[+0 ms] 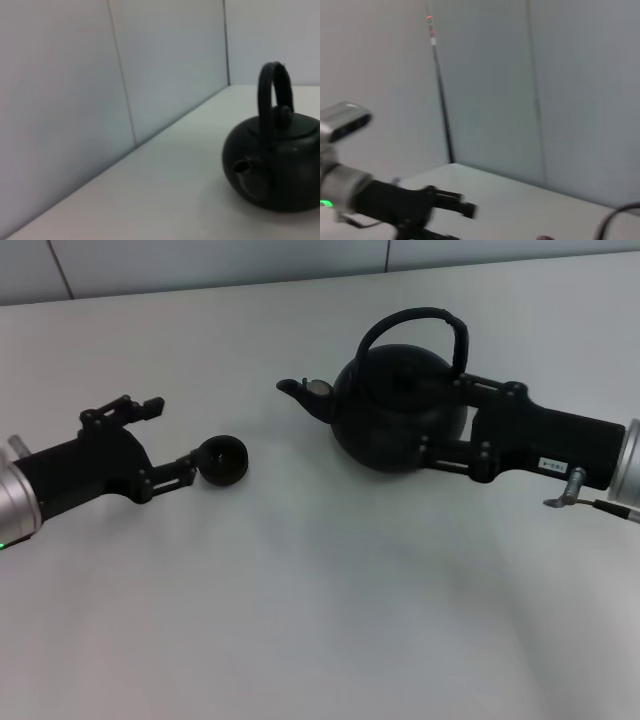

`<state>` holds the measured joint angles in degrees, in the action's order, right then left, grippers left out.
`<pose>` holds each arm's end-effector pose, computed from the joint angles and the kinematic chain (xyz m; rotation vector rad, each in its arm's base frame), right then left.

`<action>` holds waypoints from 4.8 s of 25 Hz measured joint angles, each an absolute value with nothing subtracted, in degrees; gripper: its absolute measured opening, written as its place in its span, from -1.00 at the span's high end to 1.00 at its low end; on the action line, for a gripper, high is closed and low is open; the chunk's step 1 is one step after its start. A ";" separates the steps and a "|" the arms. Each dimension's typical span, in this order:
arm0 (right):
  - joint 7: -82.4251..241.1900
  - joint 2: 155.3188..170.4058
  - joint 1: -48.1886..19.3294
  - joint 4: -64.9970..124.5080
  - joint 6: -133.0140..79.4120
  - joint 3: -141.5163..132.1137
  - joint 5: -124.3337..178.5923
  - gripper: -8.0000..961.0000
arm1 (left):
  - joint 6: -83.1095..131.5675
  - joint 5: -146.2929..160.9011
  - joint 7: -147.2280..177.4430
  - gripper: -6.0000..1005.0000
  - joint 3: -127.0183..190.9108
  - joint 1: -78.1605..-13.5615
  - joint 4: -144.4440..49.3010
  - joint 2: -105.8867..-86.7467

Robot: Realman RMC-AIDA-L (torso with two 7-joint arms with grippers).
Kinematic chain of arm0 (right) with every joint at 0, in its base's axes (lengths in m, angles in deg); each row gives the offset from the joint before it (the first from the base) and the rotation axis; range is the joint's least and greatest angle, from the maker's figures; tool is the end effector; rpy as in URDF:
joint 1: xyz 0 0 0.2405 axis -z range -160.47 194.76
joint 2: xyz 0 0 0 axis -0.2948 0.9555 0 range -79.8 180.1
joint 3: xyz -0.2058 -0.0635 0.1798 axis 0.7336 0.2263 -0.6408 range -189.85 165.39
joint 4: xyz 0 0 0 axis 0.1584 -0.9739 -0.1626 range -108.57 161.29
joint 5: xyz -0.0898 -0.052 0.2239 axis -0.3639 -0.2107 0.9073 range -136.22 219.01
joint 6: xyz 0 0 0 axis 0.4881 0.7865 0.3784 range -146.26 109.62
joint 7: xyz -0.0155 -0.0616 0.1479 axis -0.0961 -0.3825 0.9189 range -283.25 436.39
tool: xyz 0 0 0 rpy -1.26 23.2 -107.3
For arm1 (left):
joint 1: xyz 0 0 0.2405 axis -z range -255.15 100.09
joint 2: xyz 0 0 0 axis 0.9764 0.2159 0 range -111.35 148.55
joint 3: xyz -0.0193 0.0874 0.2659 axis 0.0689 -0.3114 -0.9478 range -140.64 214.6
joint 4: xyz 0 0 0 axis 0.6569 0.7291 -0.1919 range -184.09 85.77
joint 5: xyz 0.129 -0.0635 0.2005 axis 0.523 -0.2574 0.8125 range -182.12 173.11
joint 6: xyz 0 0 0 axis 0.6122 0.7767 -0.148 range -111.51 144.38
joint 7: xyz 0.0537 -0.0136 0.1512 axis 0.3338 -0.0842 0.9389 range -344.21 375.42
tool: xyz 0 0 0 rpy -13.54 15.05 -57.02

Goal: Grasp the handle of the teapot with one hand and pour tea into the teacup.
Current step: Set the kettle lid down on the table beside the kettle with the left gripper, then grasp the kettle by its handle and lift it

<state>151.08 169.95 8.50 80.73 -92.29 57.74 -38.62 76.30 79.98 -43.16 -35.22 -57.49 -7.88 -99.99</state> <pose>0.2961 0.3376 -0.0216 -2.4488 0.5168 0.8327 -0.3106 0.3877 -0.0625 -2.4909 -0.2743 -0.4664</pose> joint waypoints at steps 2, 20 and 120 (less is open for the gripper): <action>148.77 169.95 9.91 80.74 -90.70 58.28 -36.39 -0.39 | 76.22 79.27 -43.14 -0.62 -34.60 -58.12 -7.46 -99.96; 138.13 169.45 6.96 67.15 -76.86 55.47 -18.46 -0.38 | 73.85 78.98 -42.49 -0.61 -31.64 -57.92 -8.21 -99.88; 133.13 169.54 -6.22 57.21 -72.58 54.80 -21.40 0.70 | 71.35 78.98 -41.43 -0.61 -32.19 -57.50 -7.90 -100.05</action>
<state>133.13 169.54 -6.22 57.21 -72.58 54.80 -21.40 71.35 78.98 -41.43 -32.19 -57.50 -7.90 -100.05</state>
